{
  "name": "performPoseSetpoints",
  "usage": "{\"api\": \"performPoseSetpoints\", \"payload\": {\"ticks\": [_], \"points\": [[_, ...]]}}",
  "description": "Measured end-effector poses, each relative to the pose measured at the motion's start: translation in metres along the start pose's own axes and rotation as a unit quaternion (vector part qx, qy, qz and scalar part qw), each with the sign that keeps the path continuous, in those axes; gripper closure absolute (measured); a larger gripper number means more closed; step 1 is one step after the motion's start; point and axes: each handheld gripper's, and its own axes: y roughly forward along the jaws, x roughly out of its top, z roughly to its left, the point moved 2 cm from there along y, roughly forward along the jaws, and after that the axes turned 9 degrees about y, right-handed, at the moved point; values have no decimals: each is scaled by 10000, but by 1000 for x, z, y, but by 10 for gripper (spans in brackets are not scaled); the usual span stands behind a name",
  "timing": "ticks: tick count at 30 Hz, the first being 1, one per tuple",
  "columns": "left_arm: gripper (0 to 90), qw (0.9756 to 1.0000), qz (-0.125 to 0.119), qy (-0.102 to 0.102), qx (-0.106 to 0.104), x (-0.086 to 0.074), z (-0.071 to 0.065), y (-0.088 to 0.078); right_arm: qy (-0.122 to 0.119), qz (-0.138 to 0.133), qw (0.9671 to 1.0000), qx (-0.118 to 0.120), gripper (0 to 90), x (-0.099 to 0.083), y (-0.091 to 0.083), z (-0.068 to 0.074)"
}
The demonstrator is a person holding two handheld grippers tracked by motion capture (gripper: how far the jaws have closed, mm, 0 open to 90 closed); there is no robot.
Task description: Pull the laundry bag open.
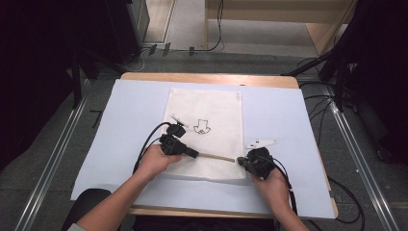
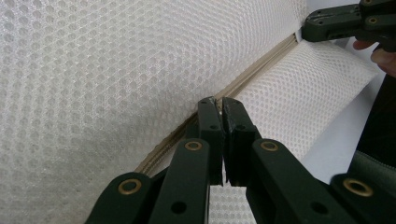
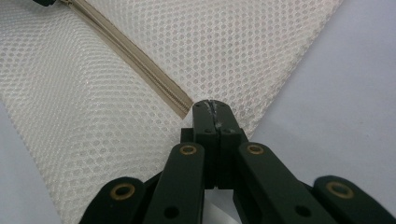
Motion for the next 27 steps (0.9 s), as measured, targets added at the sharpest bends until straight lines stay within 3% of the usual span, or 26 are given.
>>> {"api": "performPoseSetpoints", "payload": {"ticks": [5, 10, 13, 15, 19, 22, 27], "points": [[898, 10000, 27, -55, 25, -1, 1, 2, 7, -14, 10000, -3, 900, 0, 0, 0], [899, 9997, 33, 36, 247, 0, -5, 2, 17, -23, 10000, -16, 900, 0, 0, 0], [898, 9996, 45, -62, 284, 4, -8, 0, 29, -10, 10000, -28, 900, 0, 0, 0], [897, 9988, 153, -62, 457, 7, -11, 2, -10, 0, 9999, -109, 900, 0, 0, 2], [896, 9977, 410, -178, 514, 14, -11, 7, -191, 46, 9994, -297, 900, 2, 0, 7], [896, 9975, 485, -184, 488, 15, -10, 6, -199, 57, 9993, -298, 900, 2, 0, 7], [898, 9983, 465, -245, 245, 11, -4, 3, -151, 32, 9996, -247, 900, 1, 0, 6]]}}
